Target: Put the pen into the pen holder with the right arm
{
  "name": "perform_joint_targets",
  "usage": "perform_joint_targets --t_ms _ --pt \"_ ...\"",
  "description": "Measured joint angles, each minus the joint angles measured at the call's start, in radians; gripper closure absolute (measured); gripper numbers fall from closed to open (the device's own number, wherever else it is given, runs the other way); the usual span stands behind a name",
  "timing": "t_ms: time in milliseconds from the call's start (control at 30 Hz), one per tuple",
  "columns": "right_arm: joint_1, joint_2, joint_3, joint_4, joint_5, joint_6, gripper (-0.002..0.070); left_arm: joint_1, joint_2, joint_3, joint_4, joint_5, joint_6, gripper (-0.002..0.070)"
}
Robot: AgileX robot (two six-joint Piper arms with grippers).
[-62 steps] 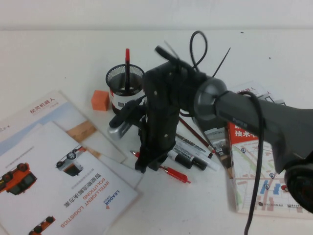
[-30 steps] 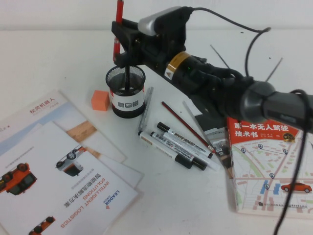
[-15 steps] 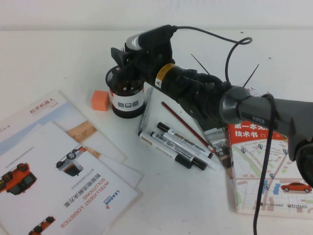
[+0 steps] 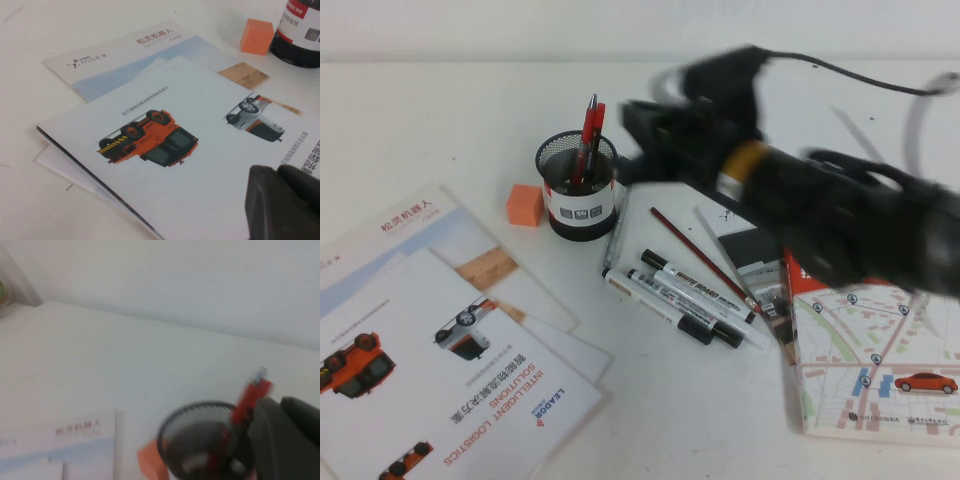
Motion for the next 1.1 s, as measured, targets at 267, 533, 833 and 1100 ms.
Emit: perform_joint_targets --t_ms 267,533,833,1100 --pt "0.000 -0.500 0.470 0.122 -0.023 -0.205 0.0694 0.000 0.000 0.000 0.000 0.000 0.000 0.0677" --pt "0.000 -0.972 0.600 0.221 0.486 -0.216 0.0695 0.000 0.000 0.000 0.000 0.000 0.000 0.0677" --pt "0.000 -1.343 0.689 0.235 0.800 -0.216 0.0695 0.000 0.000 0.000 0.000 0.000 0.000 0.0677" --pt "-0.038 -1.400 0.856 0.323 0.682 -0.216 0.0695 0.000 0.000 0.000 0.000 0.000 0.000 0.0677"
